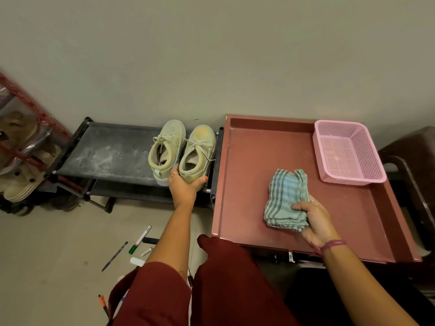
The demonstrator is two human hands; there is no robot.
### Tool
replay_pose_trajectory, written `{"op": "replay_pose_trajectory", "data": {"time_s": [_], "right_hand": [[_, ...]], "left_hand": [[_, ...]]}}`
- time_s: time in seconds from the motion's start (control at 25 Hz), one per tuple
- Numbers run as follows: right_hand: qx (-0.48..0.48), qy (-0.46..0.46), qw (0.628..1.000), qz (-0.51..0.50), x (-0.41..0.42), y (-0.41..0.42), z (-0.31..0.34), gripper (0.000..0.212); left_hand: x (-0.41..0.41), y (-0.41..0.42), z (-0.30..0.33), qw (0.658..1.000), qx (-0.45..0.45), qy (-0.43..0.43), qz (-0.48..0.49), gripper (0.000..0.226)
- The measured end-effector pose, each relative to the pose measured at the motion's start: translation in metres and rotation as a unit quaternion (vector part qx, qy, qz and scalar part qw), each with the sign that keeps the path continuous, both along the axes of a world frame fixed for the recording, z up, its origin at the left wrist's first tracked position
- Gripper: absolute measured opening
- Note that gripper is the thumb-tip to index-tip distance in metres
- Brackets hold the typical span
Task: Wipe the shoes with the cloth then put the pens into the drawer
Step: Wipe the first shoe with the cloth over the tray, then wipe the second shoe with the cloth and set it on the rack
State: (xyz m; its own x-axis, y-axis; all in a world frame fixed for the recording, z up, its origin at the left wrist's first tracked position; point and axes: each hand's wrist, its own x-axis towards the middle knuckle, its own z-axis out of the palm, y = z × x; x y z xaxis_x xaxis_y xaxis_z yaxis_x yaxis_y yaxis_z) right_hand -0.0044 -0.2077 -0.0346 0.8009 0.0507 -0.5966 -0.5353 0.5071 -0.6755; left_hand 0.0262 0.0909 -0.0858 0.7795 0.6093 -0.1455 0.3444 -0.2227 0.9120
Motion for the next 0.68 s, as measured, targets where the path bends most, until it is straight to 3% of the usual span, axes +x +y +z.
{"op": "replay_pose_trajectory", "data": {"time_s": [0.08, 0.2, 0.28, 0.4, 0.48, 0.52, 0.56, 0.68], "right_hand": [[-0.003, -0.002, 1.0, 0.002, 0.0, 0.0, 0.002, 0.05], [-0.01, -0.004, 1.0, 0.005, 0.001, -0.003, 0.0, 0.051], [-0.006, -0.005, 1.0, 0.0, 0.0, -0.004, 0.0, 0.05], [-0.004, -0.007, 1.0, 0.006, -0.002, -0.004, 0.002, 0.047], [-0.003, -0.002, 1.0, 0.002, -0.004, -0.004, 0.002, 0.046], [0.0, 0.0, 1.0, -0.001, -0.004, -0.002, 0.002, 0.046], [0.002, 0.002, 1.0, -0.002, -0.005, -0.001, 0.003, 0.046], [0.012, 0.011, 1.0, -0.002, -0.009, 0.001, 0.008, 0.043]], "left_hand": [[-0.016, 0.007, 0.009, 0.998, 0.058, -0.034, 0.02, 0.08], [-0.032, 0.034, 0.023, 0.978, 0.175, -0.085, 0.071, 0.05], [-0.029, 0.066, 0.028, 0.958, 0.287, -0.015, -0.006, 0.043], [-0.009, 0.112, 0.035, 0.841, 0.462, 0.153, -0.238, 0.04], [0.001, 0.123, 0.042, 0.771, 0.531, 0.199, -0.289, 0.029], [0.002, 0.123, 0.046, 0.76, 0.551, 0.195, -0.284, 0.022], [0.003, 0.12, 0.052, 0.766, 0.552, 0.184, -0.274, 0.017], [0.004, 0.108, 0.08, 0.866, 0.445, 0.108, -0.2, 0.017]]}}
